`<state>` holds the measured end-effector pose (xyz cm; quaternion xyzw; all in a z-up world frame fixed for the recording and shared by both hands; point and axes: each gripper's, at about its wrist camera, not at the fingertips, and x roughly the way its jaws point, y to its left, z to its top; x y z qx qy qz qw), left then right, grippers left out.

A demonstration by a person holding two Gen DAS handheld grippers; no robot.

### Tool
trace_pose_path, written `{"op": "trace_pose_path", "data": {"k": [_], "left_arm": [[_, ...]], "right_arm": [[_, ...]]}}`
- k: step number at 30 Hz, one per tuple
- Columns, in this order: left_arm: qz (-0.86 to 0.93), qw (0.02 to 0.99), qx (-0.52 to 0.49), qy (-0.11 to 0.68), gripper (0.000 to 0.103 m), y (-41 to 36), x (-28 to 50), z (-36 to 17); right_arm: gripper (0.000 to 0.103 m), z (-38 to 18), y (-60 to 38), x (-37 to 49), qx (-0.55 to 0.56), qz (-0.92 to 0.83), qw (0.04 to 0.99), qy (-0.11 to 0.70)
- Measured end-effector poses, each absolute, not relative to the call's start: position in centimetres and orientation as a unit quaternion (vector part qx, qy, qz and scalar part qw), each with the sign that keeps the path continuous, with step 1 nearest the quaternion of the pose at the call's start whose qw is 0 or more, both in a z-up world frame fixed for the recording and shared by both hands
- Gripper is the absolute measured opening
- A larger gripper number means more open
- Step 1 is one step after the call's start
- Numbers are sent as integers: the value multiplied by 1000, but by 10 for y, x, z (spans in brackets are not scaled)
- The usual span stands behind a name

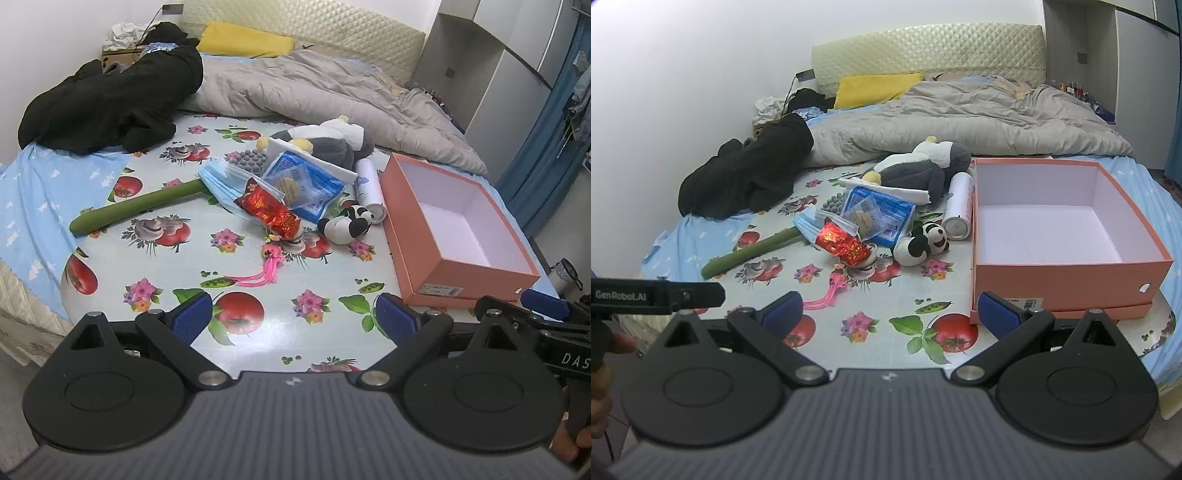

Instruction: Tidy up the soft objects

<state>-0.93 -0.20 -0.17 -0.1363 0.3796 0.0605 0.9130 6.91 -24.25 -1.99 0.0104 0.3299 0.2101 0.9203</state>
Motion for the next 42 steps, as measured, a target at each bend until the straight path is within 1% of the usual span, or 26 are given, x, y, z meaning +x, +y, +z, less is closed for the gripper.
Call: {"op": "trace_pose_path", "data": {"k": [42], "left_arm": [[59,913,-149,375,97,-6,-8,-12]], "right_arm": [[103,-21,-248,70,25,196,920,338]]}}
